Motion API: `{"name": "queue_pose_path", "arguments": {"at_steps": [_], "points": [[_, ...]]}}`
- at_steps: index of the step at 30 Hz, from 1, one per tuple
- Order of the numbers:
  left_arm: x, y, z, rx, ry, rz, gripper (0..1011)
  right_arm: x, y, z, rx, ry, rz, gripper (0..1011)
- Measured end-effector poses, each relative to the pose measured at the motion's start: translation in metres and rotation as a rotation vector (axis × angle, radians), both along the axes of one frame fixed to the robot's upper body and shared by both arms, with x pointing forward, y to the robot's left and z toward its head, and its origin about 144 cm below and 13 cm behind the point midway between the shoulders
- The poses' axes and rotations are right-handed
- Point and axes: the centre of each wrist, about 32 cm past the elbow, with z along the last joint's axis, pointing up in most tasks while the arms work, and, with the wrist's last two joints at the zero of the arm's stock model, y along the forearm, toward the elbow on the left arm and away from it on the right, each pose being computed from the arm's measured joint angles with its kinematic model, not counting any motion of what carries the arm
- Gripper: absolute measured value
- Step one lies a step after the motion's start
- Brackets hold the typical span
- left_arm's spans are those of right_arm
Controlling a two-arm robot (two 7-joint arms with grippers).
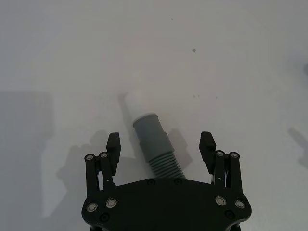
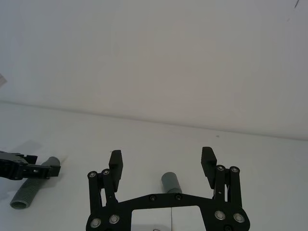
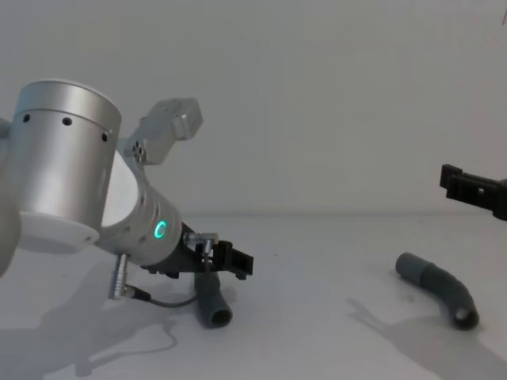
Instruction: Use both hands to pick up one end of the pipe from the table, align the ends, and insert them.
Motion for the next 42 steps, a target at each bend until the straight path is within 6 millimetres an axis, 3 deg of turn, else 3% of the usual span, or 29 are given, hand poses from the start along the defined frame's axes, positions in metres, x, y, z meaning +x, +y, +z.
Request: {"name": "queue_pose_path", "arguments": {"at_steps": [20, 33, 38, 42], "points": [[0.012, -0.009, -0.006, -0.007, 0.030, -0.001, 981, 0.000, 0.000, 0.000, 0.000, 0.000, 0.000, 1001], [0.014, -0.010, -0.009, -0.026, 0.037, -0.014, 646, 0.000, 0.000, 0.000, 0.000, 0.000, 0.000, 1001], [0.015, -0.010, -0.010, -0.029, 0.039, -0.017, 464, 0.000, 0.000, 0.000, 0.000, 0.000, 0.000, 1001], [0.015, -0.010, -0.010, -0.031, 0.039, -0.018, 398, 0.000, 0.000, 0.000, 0.000, 0.000, 0.000, 1001]]}}
